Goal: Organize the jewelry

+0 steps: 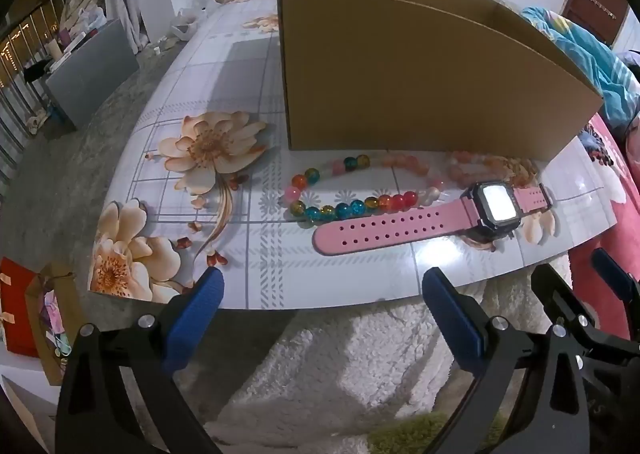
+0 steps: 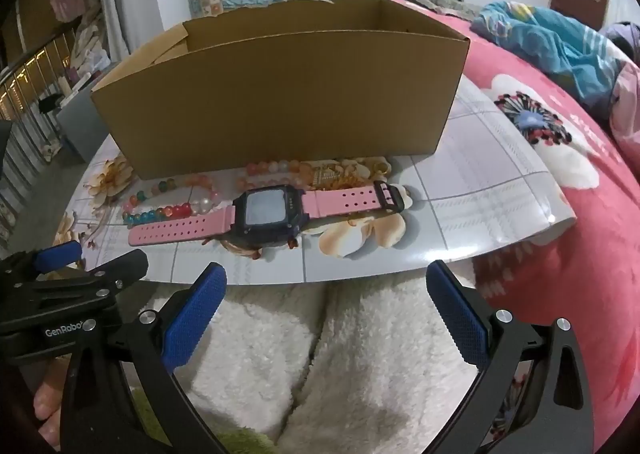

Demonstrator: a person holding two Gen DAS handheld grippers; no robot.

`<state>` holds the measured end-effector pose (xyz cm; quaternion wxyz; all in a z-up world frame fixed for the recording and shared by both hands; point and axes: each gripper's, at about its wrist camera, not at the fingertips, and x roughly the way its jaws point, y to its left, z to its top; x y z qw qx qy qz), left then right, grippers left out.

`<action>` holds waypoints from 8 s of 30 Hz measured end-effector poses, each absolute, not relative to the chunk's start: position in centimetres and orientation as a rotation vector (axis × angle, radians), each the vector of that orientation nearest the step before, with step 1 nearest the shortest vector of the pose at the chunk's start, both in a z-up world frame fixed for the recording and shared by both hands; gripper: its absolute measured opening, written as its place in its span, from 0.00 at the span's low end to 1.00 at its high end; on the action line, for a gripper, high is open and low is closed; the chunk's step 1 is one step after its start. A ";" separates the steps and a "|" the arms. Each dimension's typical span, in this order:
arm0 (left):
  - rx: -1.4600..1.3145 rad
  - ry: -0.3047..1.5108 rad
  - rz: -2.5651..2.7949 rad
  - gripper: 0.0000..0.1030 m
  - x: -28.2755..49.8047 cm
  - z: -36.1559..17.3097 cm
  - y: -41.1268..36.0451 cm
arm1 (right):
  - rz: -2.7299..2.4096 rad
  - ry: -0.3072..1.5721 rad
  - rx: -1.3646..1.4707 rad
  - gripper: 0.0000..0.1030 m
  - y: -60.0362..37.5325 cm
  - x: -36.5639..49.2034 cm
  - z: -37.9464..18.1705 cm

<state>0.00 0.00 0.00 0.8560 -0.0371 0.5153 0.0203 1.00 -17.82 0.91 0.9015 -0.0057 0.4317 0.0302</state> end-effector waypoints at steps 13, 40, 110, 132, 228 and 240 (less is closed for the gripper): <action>-0.086 1.083 0.049 0.95 0.1 0.3 0.3 | 0.062 0.888 -0.015 0.93 -18.3 1.3 1.0; -0.087 1.072 0.054 0.95 -0.4 0.5 0.2 | 0.063 0.882 -0.013 0.93 -17.4 1.4 1.6; -0.092 1.049 -0.042 0.95 0.7 -0.4 2.4 | 0.249 0.793 -0.178 0.86 -16.3 1.5 1.7; -0.220 0.908 -0.431 0.95 -0.4 0.7 1.6 | 0.633 0.844 -0.637 0.59 -12.5 5.9 -1.0; 0.298 0.608 -0.524 0.03 3.8 7.1 -5.3 | 0.218 0.333 -0.826 0.01 -19.1 4.1 7.1; 0.139 0.817 -0.511 0.03 16.6 11.5 -1.3 | 0.493 0.691 -0.545 0.01 -17.3 16.8 12.4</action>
